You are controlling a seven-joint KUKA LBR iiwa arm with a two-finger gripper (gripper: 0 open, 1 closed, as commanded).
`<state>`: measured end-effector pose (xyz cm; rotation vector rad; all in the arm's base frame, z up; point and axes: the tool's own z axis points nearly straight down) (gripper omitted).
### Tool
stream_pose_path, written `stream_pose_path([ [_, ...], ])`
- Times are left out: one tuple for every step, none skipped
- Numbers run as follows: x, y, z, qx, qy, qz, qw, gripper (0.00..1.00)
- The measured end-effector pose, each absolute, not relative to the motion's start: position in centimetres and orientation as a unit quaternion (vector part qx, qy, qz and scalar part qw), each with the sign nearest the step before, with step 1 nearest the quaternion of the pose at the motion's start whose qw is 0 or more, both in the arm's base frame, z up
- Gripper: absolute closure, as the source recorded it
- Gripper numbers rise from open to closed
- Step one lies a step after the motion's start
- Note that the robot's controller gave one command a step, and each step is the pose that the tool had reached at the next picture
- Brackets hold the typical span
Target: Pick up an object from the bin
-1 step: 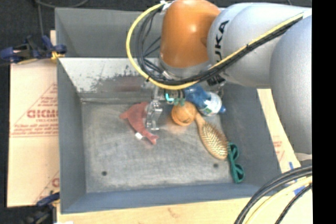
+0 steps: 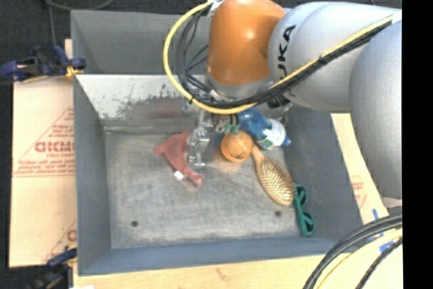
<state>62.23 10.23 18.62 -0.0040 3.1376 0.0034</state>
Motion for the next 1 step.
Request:
stream_pose_path([
  [62.08,10.07,12.92,0.051,0.999,0.001,0.004,0.00],
])
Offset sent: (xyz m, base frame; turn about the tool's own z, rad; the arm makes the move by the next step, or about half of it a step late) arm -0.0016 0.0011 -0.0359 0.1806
